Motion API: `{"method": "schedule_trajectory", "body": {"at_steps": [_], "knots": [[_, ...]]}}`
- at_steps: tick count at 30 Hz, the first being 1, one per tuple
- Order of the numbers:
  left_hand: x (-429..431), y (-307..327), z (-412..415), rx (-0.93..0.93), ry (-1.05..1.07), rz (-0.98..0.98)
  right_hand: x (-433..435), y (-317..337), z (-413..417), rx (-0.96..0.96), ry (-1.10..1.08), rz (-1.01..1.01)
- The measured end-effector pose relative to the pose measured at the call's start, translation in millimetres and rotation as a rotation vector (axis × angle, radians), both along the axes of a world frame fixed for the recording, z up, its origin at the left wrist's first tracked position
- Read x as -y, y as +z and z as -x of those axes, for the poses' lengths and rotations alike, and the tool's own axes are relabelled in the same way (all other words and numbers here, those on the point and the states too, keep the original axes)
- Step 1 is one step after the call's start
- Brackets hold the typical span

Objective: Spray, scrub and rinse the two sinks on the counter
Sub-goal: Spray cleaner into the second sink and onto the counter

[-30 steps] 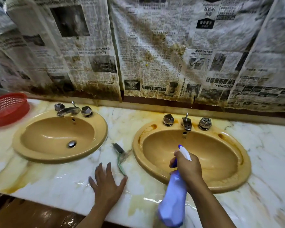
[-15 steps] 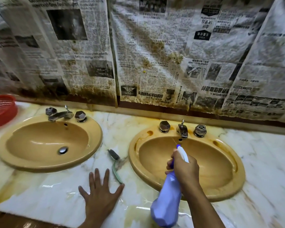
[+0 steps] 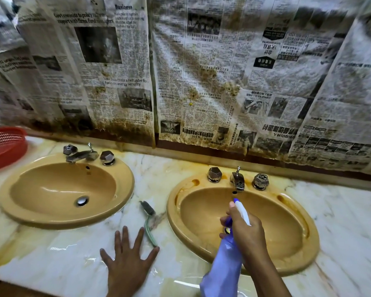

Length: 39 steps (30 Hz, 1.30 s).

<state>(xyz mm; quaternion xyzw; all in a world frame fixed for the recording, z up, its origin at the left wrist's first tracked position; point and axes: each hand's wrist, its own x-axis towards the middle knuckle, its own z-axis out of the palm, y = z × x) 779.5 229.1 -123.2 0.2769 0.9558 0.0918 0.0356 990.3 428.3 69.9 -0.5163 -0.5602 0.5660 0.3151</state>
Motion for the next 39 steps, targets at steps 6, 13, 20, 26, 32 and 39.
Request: {"method": "schedule_trajectory", "body": {"at_steps": [6, 13, 20, 26, 32, 39], "knots": [[4, 1, 0, 0.03, 0.015, 0.011, 13, 1, -20, 0.005, -0.024, 0.072], [-13, 23, -37, 0.267, 0.12, 0.021, 3, -6, -40, -0.003, 0.075, 0.015], [-24, 39, -85, 0.392, 0.114, 0.161, -17, 5, -58, 0.033, 0.113, 0.018], [-38, 41, -103, 0.46, 0.197, 0.141, -39, -3, -81, 0.077, 0.213, -0.011], [-46, 44, -123, 0.452, 0.231, 0.119, -57, -14, -91, 0.028, 0.356, 0.036], [-45, 43, -119, 0.534, 0.203, 0.18, -60, -15, -91, 0.017, 0.348, 0.085]]}}
